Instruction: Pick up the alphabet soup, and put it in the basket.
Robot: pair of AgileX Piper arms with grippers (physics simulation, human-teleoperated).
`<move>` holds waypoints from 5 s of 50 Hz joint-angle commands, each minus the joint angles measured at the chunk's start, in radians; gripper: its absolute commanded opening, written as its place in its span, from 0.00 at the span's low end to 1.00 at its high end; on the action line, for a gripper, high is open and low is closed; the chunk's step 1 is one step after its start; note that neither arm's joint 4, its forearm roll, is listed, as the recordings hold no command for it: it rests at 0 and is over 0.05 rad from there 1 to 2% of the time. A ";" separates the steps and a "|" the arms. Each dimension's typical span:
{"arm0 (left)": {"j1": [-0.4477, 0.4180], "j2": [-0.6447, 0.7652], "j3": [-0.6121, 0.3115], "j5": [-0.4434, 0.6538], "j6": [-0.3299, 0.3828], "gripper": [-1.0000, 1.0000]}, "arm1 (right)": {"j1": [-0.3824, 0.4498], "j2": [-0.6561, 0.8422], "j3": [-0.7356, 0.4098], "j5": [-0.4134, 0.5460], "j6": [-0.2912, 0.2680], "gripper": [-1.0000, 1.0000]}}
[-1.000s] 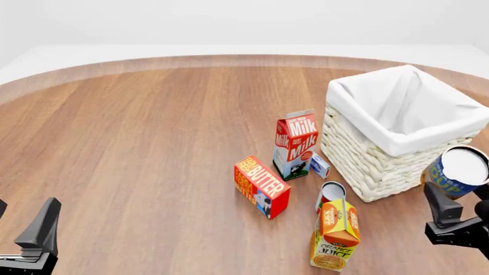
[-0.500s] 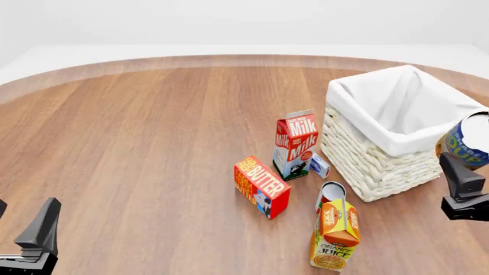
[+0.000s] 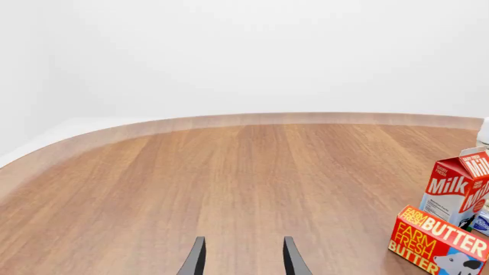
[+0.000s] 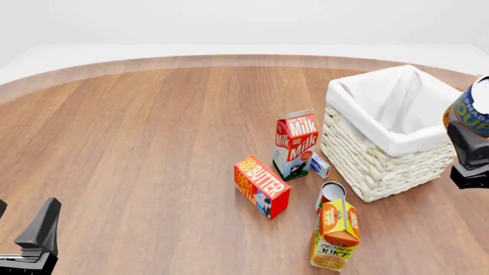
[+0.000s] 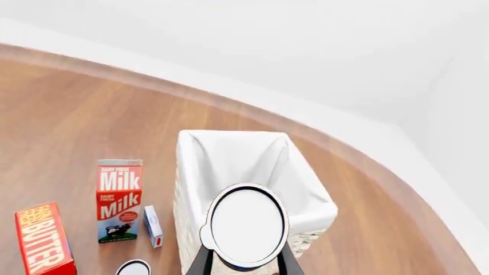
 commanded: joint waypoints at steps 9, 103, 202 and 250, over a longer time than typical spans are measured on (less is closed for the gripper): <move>0.000 0.000 0.000 0.000 0.000 1.00 | 0.015 0.081 -0.112 0.000 0.031 0.00; 0.000 0.000 0.000 0.000 0.000 1.00 | -0.063 0.573 -0.405 0.000 0.043 0.00; 0.000 0.000 0.000 0.000 0.000 1.00 | -0.077 0.952 -0.628 0.112 -0.052 0.00; 0.000 0.000 0.000 0.000 0.000 1.00 | -0.074 1.078 -0.648 0.119 -0.089 0.00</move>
